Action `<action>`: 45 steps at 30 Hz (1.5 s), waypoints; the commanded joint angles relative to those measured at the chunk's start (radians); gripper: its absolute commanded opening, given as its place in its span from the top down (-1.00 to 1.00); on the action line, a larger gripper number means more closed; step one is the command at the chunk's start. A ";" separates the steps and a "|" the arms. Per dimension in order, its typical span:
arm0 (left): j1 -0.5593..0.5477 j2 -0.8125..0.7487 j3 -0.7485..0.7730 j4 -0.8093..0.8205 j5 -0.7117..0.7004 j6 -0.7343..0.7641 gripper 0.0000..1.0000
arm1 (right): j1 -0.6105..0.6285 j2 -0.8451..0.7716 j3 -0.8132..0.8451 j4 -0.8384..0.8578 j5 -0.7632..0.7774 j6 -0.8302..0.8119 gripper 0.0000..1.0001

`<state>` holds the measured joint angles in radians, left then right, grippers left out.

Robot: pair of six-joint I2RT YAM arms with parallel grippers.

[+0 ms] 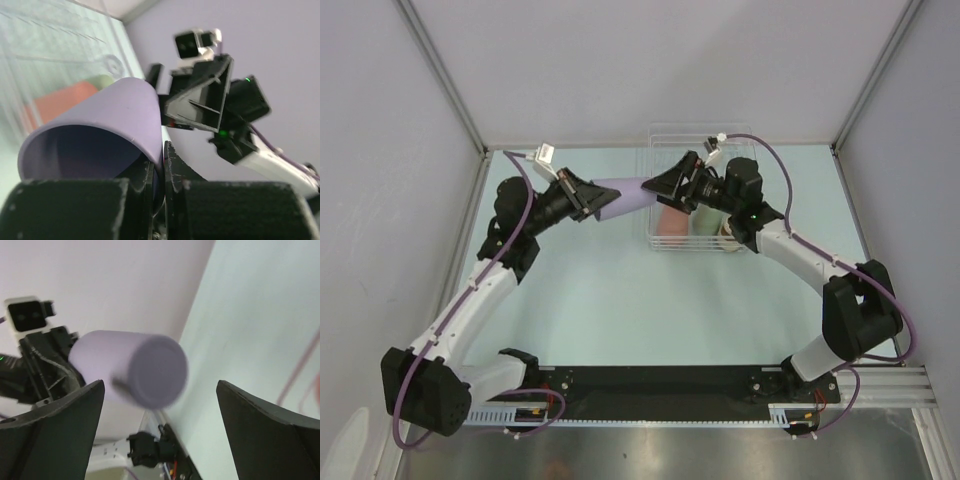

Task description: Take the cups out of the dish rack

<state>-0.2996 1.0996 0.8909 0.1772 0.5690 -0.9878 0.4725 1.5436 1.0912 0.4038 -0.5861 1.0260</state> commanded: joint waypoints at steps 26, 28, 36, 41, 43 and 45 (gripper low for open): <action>0.143 1.029 1.309 -1.210 -0.949 0.650 0.99 | 0.026 -0.020 0.480 -0.982 0.893 -0.569 -1.00; 0.148 1.052 1.313 -1.210 -0.945 0.653 0.99 | 0.026 -0.017 0.473 -0.987 0.899 -0.575 -0.99; 0.149 1.013 1.107 -1.164 -0.810 0.603 0.99 | 0.026 0.013 0.473 -0.994 0.885 -0.564 -1.00; 0.148 1.008 1.047 -1.144 -0.753 0.594 0.99 | 0.026 0.036 0.486 -0.999 0.867 -0.546 -0.99; 0.148 1.013 1.045 -1.134 -0.747 0.597 0.99 | 0.026 0.039 0.484 -0.994 0.856 -0.540 -0.99; 0.148 1.011 1.043 -1.125 -0.742 0.600 0.99 | 0.026 0.042 0.480 -0.996 0.852 -0.534 -1.00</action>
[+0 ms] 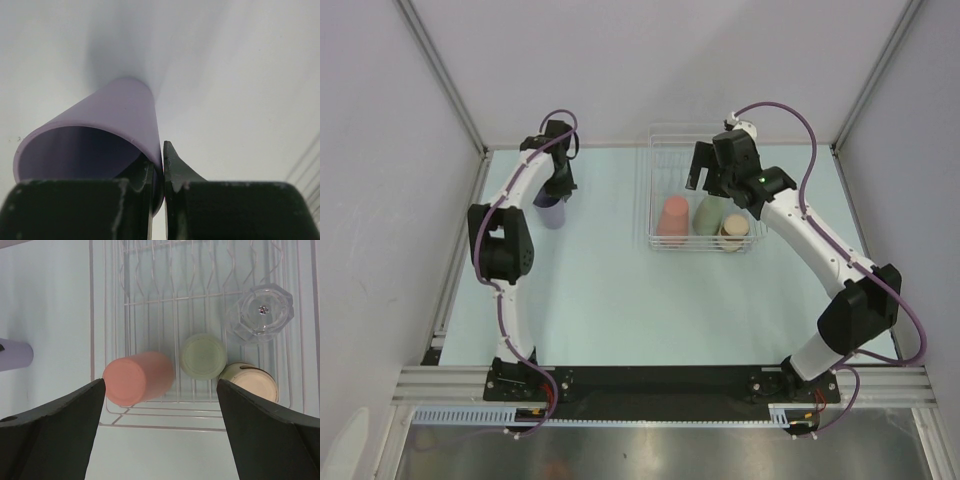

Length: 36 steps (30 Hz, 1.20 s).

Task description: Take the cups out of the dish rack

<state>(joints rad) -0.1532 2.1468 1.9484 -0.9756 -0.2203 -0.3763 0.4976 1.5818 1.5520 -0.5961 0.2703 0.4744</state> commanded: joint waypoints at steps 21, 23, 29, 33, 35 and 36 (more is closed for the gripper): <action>-0.011 -0.201 -0.031 0.078 -0.028 -0.042 -0.23 | 0.009 -0.002 -0.012 0.022 -0.003 0.007 -0.99; -0.013 -0.220 -0.013 0.084 -0.034 -0.033 -0.25 | 0.010 -0.002 -0.012 0.024 -0.002 0.003 -1.00; -0.023 -0.312 0.046 0.080 -0.042 -0.039 -0.32 | 0.033 0.001 -0.015 0.016 0.027 -0.034 -1.00; -0.052 -0.412 0.024 0.094 -0.036 -0.047 -0.47 | 0.082 0.007 -0.055 0.025 0.059 -0.088 -1.00; -0.081 -0.482 -0.027 0.117 -0.025 -0.047 -0.47 | 0.104 0.010 -0.087 0.035 0.063 -0.098 -0.99; -0.092 -0.504 -0.052 0.124 -0.022 -0.049 -0.48 | 0.107 0.012 -0.095 0.047 0.060 -0.102 -1.00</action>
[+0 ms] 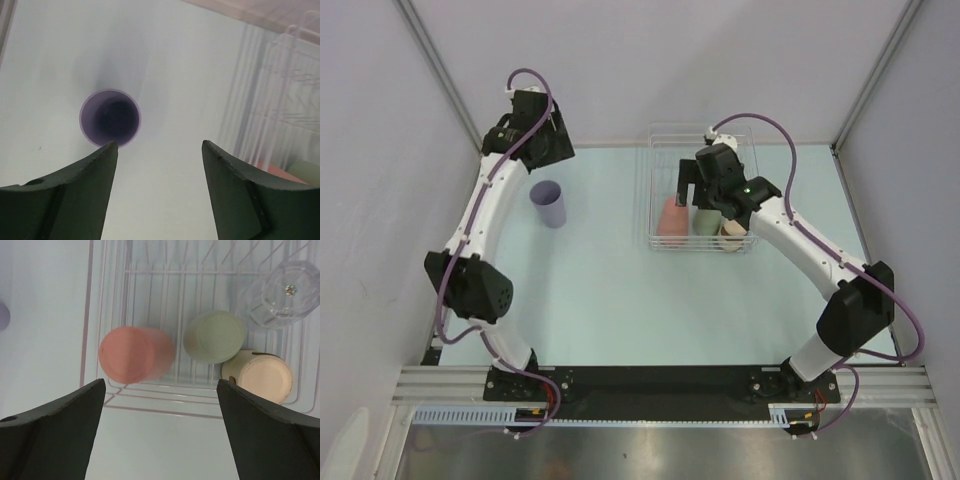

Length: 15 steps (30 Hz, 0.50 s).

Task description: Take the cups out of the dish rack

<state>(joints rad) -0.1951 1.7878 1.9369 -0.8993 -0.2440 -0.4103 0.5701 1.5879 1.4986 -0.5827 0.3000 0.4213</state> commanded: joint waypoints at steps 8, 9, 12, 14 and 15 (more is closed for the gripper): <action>-0.231 -0.424 -0.346 0.120 -0.035 -0.022 -0.96 | 0.062 0.049 -0.045 0.070 0.037 -0.047 -0.99; -0.243 -0.447 -0.374 0.128 -0.034 -0.027 -1.00 | 0.063 0.053 -0.041 0.075 0.036 -0.049 -1.00; -0.270 -0.536 -0.470 0.134 -0.047 -0.045 -1.00 | 0.068 0.072 -0.021 0.081 0.030 -0.046 -0.99; -0.274 -0.568 -0.524 0.135 -0.058 -0.051 -1.00 | 0.070 0.084 -0.011 0.087 0.025 -0.046 -0.99; -0.276 -0.591 -0.538 0.135 -0.069 -0.051 -1.00 | 0.076 0.090 -0.002 0.087 0.024 -0.046 -0.99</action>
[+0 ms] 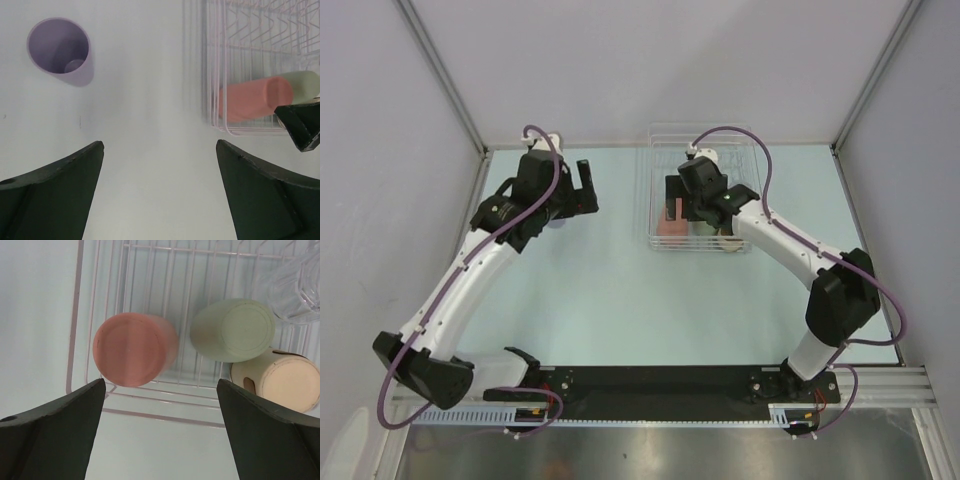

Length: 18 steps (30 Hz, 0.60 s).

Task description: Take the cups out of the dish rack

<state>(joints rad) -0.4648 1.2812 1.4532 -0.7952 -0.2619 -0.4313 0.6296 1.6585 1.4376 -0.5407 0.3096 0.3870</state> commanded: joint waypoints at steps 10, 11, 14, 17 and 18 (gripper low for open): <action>-0.006 -0.112 -0.105 0.025 -0.053 -0.040 -1.00 | 0.025 0.113 0.138 0.055 -0.003 -0.025 -0.99; -0.006 -0.111 -0.106 0.027 -0.051 -0.038 -1.00 | 0.025 0.121 0.144 0.050 -0.001 -0.025 -0.99; -0.008 -0.108 -0.113 0.027 -0.048 -0.037 -1.00 | 0.025 0.153 0.153 0.042 0.013 -0.033 -1.00; -0.008 -0.103 -0.123 0.027 -0.046 -0.037 -1.00 | 0.027 0.170 0.149 0.044 0.013 -0.034 -0.99; -0.008 -0.103 -0.128 0.028 -0.046 -0.037 -1.00 | 0.025 0.175 0.146 0.044 0.013 -0.034 -1.00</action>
<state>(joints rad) -0.4671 1.1843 1.3437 -0.7898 -0.3038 -0.4538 0.6510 1.8118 1.5478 -0.5114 0.3054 0.3672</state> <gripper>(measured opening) 0.996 0.995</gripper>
